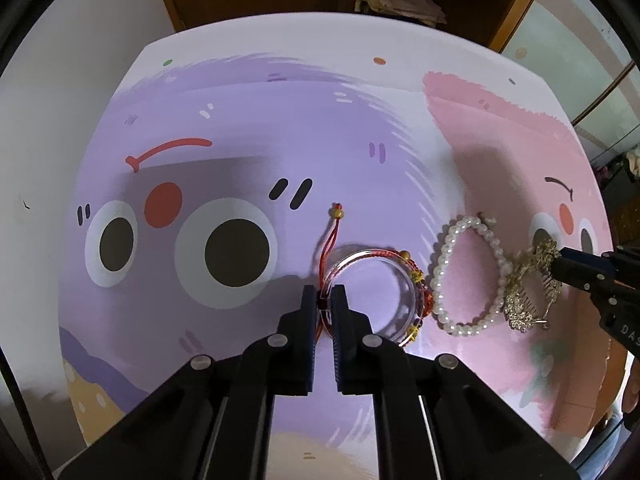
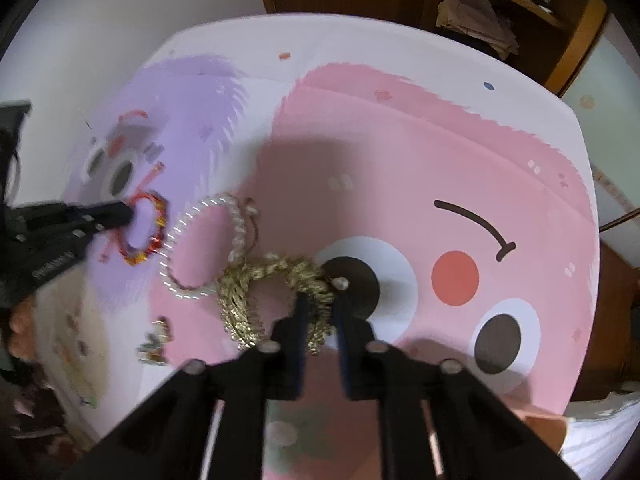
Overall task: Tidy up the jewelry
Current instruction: 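Grasp the red string bracelet with the left gripper while the right grasps the gold comb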
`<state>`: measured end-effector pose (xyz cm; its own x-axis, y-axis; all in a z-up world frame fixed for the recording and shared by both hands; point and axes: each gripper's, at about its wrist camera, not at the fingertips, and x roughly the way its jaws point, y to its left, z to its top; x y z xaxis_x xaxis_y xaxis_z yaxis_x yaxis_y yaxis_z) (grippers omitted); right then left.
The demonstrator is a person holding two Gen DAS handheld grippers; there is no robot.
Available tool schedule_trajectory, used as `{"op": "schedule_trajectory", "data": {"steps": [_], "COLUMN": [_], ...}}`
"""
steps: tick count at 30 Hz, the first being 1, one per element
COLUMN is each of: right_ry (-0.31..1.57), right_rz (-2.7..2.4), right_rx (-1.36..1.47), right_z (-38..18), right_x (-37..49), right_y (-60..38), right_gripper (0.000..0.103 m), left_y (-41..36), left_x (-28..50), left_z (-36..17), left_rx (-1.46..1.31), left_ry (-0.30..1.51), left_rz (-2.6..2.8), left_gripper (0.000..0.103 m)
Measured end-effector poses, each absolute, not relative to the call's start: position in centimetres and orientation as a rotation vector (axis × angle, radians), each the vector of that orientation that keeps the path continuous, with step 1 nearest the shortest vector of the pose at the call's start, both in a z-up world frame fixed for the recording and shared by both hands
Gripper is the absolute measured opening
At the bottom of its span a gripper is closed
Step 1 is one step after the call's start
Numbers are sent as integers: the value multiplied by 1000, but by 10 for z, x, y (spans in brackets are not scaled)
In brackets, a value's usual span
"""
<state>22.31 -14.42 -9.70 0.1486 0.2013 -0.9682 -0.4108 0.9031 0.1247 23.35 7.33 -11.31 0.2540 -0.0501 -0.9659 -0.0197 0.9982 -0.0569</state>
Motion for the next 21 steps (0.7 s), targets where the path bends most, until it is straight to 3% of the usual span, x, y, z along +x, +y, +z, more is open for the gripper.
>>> {"op": "schedule_trajectory", "data": {"steps": [21], "right_ry": [1216], "right_rz": [444], "right_rx": [-140], "right_z": [-24], "right_x": [187], "right_y": [-154], "right_gripper": [2], "left_y": [41], "left_x": [190], "left_z": [-25], "left_rx": [-24], "left_ry": [1159], "left_rz": [-98], "left_gripper": [5]}}
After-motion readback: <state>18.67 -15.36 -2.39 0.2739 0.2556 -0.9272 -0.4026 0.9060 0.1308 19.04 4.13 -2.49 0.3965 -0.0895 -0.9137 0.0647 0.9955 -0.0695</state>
